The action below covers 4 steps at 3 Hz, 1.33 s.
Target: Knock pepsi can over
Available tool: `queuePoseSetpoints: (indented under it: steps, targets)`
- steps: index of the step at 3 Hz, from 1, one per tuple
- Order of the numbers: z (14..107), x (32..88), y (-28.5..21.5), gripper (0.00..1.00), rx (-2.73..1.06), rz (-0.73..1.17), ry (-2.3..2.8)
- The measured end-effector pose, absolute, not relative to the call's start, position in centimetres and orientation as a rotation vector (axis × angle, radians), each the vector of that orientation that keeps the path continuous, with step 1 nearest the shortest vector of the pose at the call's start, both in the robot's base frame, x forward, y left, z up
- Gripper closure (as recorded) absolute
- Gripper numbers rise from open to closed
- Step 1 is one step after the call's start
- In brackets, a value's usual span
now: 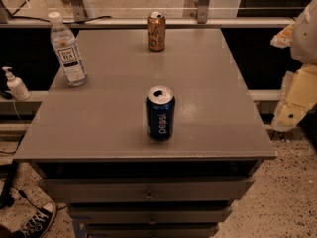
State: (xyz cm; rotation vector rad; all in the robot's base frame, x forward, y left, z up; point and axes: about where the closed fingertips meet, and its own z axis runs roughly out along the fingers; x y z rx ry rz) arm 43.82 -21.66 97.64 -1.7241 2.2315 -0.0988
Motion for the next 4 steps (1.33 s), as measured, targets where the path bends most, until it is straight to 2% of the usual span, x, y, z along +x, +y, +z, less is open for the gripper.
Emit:
queuePoseSetpoints:
  steps: [1,2,4]
  targets:
    - [97.7,43.8,-21.6,0.00,-1.716,-0.098,2.230]
    - [97.3,43.4,-20.9,0.00,-1.625,-0.007,2.233]
    - [97.0,44.0,-15.2,0.00,-1.249,0.301,2.098]
